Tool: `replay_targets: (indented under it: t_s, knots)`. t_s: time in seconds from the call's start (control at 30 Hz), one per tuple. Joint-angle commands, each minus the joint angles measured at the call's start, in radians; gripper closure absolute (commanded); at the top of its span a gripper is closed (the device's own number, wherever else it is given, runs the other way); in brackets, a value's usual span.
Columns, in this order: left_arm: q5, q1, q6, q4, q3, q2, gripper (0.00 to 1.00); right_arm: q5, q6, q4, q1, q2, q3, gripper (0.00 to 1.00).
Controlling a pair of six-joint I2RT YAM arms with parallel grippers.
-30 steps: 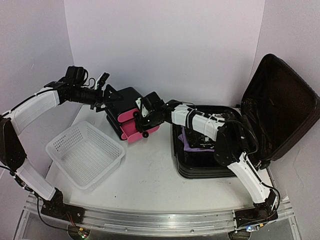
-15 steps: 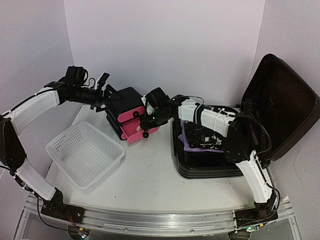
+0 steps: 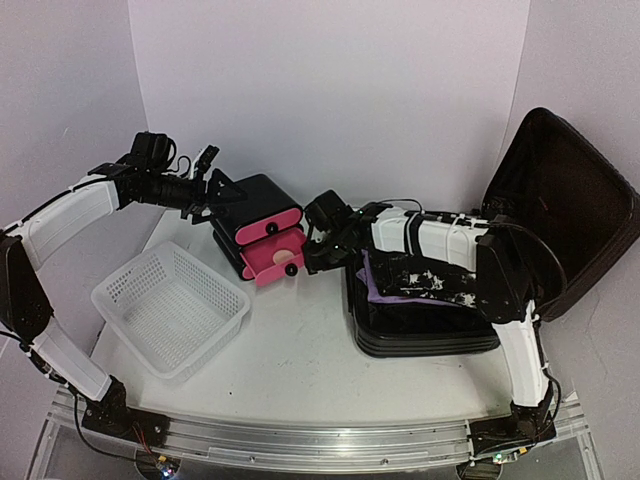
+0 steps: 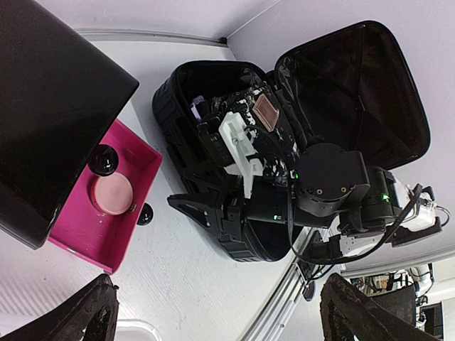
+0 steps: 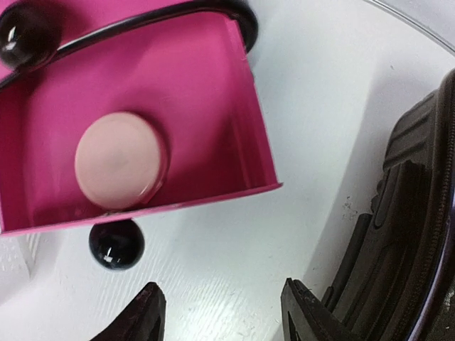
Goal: Open, take out, and arrange the luggage
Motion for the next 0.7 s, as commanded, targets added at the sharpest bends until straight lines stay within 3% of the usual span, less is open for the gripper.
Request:
replay_targets:
  t_s: [0.0,0.43,0.67]
  knots:
    - [0.024,0.001,-0.004,0.053,0.002,-0.028,0.0,0.083,0.038,0.111,0.001,0.027,0.018,0.46]
    - [0.026,0.001,-0.005,0.054,0.003,-0.032,0.01,0.086,0.088,0.199,0.0,0.161,0.176,0.48]
    - [0.029,0.001,-0.007,0.055,0.003,-0.032,0.0,0.086,0.13,0.236,0.001,0.243,0.277,0.36]
